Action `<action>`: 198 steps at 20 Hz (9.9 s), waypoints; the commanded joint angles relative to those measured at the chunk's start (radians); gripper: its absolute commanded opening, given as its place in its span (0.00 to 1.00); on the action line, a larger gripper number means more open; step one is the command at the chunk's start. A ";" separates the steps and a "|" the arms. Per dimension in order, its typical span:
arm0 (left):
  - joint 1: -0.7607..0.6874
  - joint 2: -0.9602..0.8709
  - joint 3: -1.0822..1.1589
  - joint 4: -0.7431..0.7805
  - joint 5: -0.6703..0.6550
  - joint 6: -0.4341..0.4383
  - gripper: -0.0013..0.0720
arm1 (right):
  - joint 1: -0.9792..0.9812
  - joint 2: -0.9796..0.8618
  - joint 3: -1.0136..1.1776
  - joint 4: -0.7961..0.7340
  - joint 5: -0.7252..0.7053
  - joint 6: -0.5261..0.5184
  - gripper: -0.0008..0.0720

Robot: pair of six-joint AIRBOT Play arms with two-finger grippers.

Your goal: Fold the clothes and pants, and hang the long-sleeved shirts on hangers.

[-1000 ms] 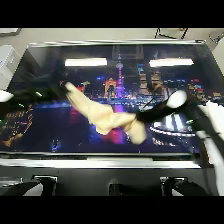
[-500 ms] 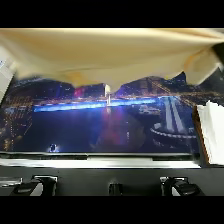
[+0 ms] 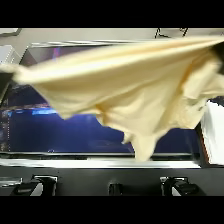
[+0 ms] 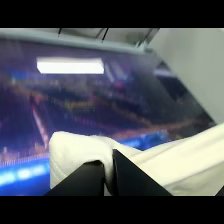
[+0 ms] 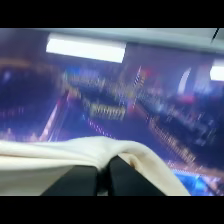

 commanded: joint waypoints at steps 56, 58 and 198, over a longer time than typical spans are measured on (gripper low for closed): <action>-0.498 -0.794 -0.452 -0.546 0.483 0.139 0.05 | -0.290 -0.639 -0.753 0.309 0.047 -0.042 0.94; -0.498 -0.776 -0.452 -0.513 0.468 0.138 0.05 | -0.253 -0.636 -0.748 0.385 -0.037 -0.058 0.93; 0.092 -0.364 0.348 0.224 -0.140 -0.020 0.05 | -0.051 -0.192 -0.072 -0.229 0.317 0.169 0.06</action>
